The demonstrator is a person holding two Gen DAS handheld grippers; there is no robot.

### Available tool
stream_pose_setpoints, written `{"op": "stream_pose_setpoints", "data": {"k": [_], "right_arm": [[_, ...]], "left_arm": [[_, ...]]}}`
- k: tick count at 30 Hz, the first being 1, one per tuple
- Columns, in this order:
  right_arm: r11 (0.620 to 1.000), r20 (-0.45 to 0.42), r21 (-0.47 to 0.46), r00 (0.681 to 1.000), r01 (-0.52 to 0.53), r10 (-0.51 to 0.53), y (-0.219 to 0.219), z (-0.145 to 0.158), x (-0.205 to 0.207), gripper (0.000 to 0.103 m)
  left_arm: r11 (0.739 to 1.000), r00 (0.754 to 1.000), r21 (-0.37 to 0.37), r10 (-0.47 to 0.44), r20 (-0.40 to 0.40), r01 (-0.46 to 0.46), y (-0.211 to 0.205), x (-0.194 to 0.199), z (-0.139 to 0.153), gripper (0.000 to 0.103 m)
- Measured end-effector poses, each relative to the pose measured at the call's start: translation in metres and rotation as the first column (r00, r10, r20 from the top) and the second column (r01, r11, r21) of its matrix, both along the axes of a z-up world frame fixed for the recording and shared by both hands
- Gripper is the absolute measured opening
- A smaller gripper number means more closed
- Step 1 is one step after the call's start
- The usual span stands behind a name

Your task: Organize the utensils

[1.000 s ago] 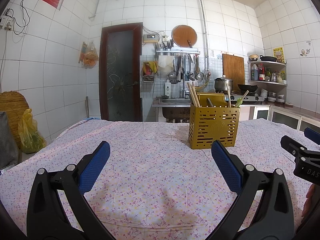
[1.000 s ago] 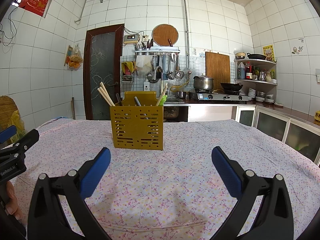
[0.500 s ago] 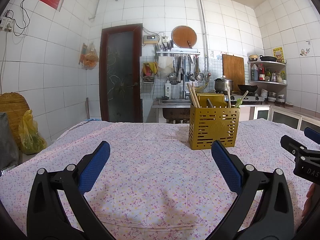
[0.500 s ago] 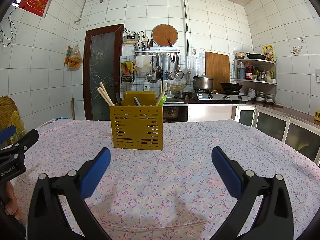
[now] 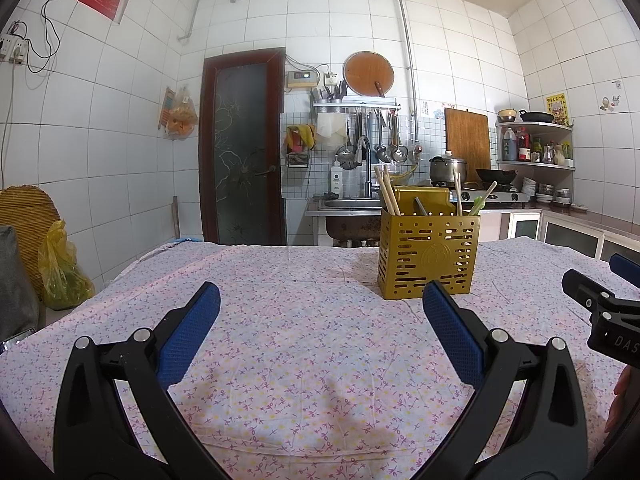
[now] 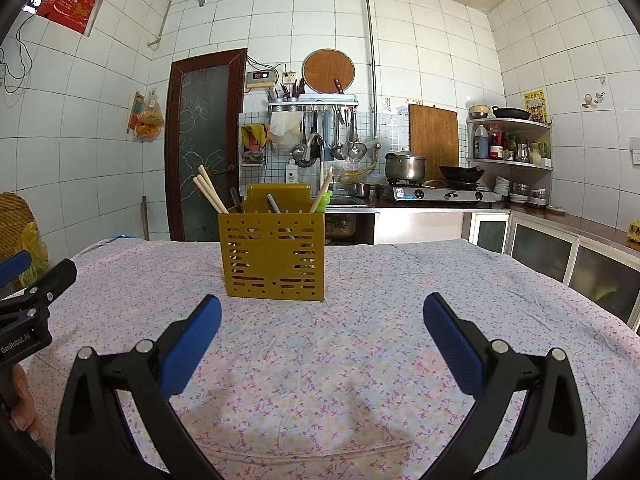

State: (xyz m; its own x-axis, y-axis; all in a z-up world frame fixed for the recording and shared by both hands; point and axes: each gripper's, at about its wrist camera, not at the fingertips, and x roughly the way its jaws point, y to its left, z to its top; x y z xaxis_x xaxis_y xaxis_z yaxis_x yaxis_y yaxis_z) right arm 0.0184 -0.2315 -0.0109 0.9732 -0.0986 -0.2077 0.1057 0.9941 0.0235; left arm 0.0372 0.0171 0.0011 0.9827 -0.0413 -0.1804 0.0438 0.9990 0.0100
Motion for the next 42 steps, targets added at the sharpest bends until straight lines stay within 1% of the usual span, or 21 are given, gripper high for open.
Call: {"op": "stream_pose_setpoints", "data": {"k": [42], "right_arm": [[1.000, 0.004, 0.000, 1.000, 0.001, -0.001, -0.0024, 0.0000, -0.0009, 0.099]], "left_arm": [[1.000, 1.000, 0.004, 0.003, 0.005, -0.003, 0.0021, 0.0053, 0.0039, 0.098]]}}
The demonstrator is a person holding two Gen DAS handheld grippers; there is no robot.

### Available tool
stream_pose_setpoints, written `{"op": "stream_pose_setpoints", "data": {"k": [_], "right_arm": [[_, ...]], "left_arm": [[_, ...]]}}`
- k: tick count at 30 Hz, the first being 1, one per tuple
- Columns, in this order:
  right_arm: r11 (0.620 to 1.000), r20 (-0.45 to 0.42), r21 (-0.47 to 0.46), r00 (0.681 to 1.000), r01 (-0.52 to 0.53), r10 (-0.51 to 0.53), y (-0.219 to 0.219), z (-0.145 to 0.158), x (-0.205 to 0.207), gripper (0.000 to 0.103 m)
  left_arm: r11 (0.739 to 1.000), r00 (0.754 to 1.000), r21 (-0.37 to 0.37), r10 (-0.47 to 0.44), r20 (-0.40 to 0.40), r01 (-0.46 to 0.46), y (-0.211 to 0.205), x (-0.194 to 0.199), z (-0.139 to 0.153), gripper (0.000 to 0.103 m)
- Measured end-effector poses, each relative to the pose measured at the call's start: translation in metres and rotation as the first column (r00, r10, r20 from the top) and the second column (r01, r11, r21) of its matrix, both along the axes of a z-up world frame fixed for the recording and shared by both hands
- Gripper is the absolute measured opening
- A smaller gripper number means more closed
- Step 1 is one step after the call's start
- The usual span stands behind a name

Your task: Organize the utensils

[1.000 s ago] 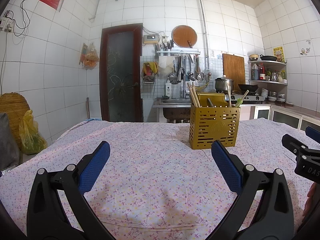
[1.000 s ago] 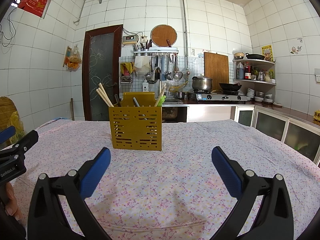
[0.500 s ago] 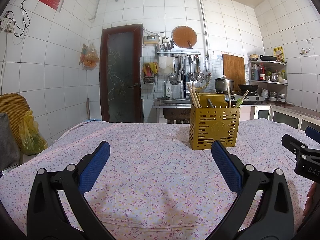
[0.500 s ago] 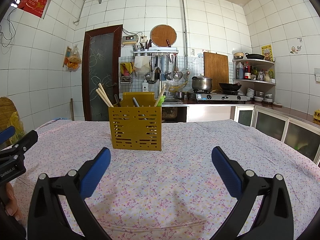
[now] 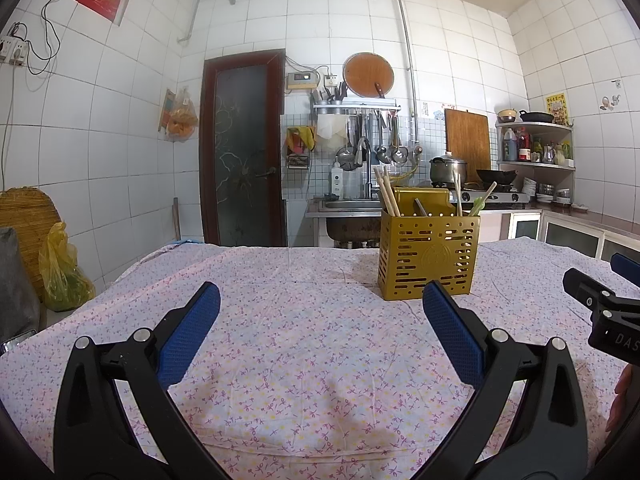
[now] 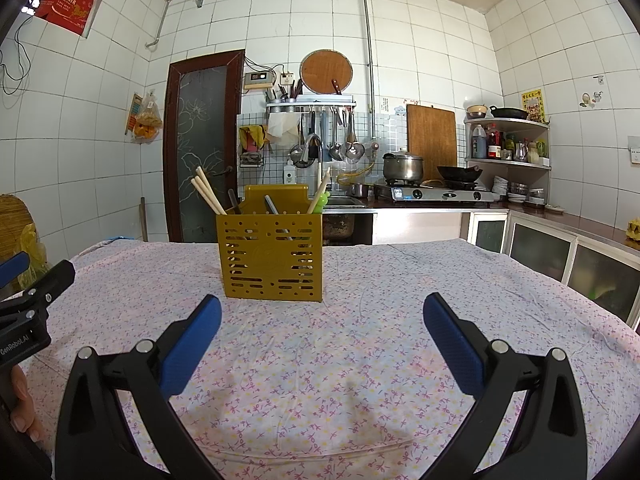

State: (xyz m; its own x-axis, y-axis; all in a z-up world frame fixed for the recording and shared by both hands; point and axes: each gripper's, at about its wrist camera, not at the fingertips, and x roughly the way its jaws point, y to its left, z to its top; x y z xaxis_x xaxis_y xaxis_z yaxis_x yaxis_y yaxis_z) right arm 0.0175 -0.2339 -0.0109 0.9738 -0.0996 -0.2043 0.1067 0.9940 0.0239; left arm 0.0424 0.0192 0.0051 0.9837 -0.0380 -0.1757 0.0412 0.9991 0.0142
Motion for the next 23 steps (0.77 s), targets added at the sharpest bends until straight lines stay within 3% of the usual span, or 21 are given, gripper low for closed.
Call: {"op": "stream_pose_setpoints", "data": {"k": [23], "right_arm": [[1.000, -0.001, 0.001, 1.000, 0.004, -0.004, -0.0029, 0.0005, -0.0005, 0.099]], "left_arm": [[1.000, 1.000, 0.003, 0.000, 0.005, 0.000, 0.0013, -0.0005, 0.0013, 0.098]]}}
